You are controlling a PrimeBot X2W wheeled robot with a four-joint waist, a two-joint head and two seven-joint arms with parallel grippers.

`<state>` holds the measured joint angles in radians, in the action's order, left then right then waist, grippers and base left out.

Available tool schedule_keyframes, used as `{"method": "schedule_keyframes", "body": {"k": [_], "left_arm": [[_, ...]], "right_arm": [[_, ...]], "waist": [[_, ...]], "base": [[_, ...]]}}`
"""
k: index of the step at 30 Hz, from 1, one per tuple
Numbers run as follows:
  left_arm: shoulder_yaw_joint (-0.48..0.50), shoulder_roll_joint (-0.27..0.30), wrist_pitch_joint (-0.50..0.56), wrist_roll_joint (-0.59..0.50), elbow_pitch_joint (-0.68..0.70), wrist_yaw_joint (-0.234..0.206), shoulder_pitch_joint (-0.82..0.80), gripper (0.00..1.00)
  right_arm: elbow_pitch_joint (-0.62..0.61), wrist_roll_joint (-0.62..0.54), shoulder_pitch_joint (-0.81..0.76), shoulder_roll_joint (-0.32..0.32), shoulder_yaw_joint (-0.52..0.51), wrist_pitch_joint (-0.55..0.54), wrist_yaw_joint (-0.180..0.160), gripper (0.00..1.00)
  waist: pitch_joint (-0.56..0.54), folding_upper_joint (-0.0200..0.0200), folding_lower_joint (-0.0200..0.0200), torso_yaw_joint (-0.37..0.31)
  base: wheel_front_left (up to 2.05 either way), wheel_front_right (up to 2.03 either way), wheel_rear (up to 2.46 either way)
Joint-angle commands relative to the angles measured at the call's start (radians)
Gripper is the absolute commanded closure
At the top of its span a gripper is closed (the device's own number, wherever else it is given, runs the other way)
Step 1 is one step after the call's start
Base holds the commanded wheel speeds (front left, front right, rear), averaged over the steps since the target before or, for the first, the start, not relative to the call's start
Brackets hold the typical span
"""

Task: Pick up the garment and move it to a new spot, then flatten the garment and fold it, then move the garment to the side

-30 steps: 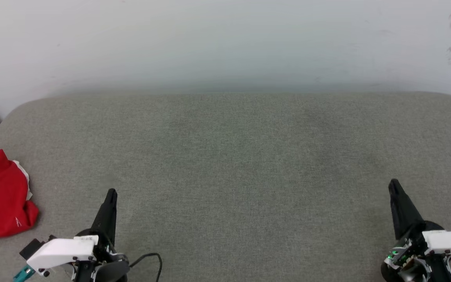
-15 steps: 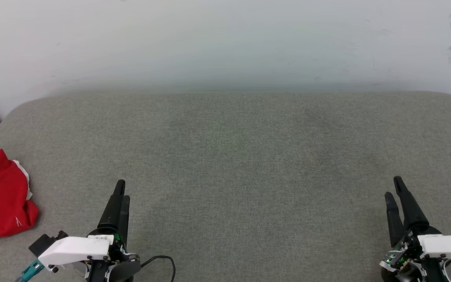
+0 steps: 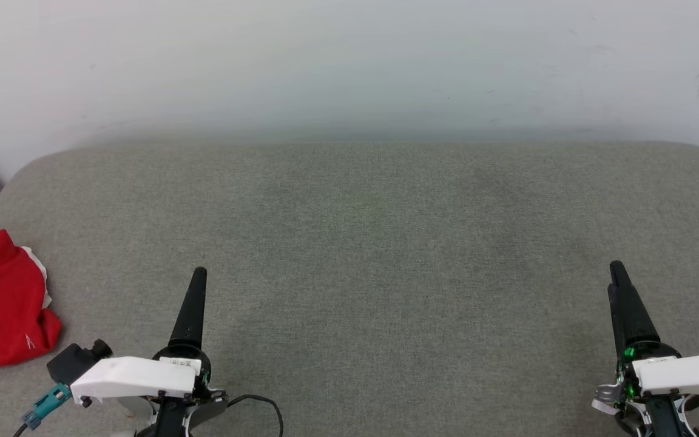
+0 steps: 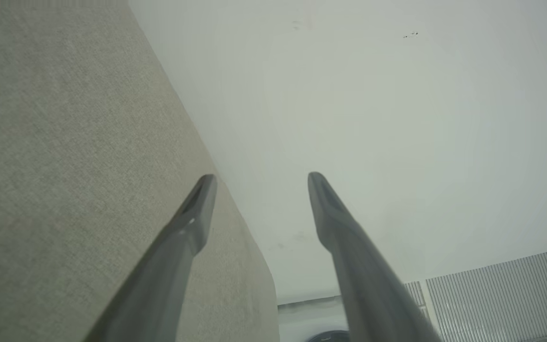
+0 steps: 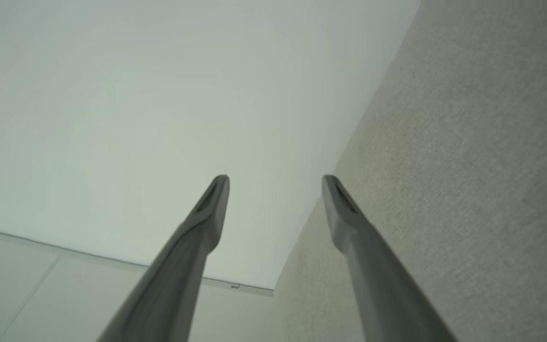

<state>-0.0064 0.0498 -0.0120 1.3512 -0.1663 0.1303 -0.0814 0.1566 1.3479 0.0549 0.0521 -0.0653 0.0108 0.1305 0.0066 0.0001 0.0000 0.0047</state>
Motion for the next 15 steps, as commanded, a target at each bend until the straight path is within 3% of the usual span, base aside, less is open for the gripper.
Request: {"method": "schedule_keyframes", "body": {"k": [1, 15], "left_arm": [[-0.007, 0.004, -0.010, -0.050, 0.021, 0.001, -0.026, 0.00], [-0.021, 0.001, -0.061, -0.385, 0.046, 0.001, -0.028, 0.00]], "right_arm": [[-0.027, -0.056, 0.004, 0.000, 0.003, 0.011, 0.000, 0.00], [-0.071, -0.423, -0.018, -0.001, 0.015, 0.052, 0.000, 0.00]], "waist": [[0.000, -0.0001, 0.0000, 0.000], [-0.003, -0.0001, 0.0000, 0.006]], "base": [[0.00, 0.00, 0.00], [0.00, 0.00, 0.00]]}}
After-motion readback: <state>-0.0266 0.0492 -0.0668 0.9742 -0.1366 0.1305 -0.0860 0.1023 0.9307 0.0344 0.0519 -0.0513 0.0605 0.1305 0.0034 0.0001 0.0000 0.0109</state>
